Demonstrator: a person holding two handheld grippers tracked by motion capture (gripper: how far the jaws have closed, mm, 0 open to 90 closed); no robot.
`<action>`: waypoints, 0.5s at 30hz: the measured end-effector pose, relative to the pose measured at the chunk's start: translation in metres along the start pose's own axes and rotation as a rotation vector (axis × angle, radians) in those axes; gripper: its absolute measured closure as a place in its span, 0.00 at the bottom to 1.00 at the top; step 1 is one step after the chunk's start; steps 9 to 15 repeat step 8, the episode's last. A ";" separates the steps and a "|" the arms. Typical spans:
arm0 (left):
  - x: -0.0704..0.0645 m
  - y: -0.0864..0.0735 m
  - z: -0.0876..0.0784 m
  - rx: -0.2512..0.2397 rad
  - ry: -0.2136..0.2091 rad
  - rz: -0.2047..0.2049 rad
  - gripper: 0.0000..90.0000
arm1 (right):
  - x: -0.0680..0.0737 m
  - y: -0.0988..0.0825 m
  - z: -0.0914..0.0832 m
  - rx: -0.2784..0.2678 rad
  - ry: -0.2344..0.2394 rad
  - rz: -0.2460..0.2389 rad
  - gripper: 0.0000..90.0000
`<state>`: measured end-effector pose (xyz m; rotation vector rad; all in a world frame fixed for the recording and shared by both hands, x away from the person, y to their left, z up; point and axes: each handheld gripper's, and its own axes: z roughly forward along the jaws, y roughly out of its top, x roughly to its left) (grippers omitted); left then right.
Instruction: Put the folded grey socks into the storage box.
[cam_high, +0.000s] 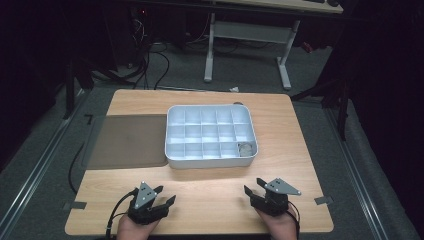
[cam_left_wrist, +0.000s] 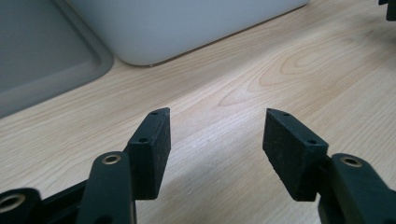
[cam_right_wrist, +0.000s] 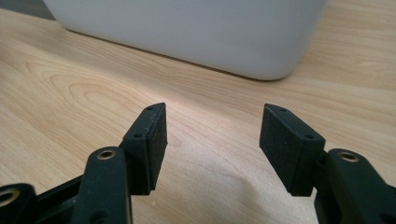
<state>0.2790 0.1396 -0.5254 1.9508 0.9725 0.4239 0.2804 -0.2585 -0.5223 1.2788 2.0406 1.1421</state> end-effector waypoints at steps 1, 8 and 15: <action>0.001 -0.001 -0.001 -0.002 0.003 -0.005 0.47 | 0.001 0.000 0.002 0.001 0.003 -0.005 0.48; 0.007 -0.003 -0.005 -0.002 0.007 -0.017 0.47 | 0.004 0.002 0.007 0.016 0.016 -0.011 0.49; 0.007 -0.003 -0.005 -0.002 0.007 -0.017 0.47 | 0.004 0.002 0.007 0.016 0.016 -0.011 0.49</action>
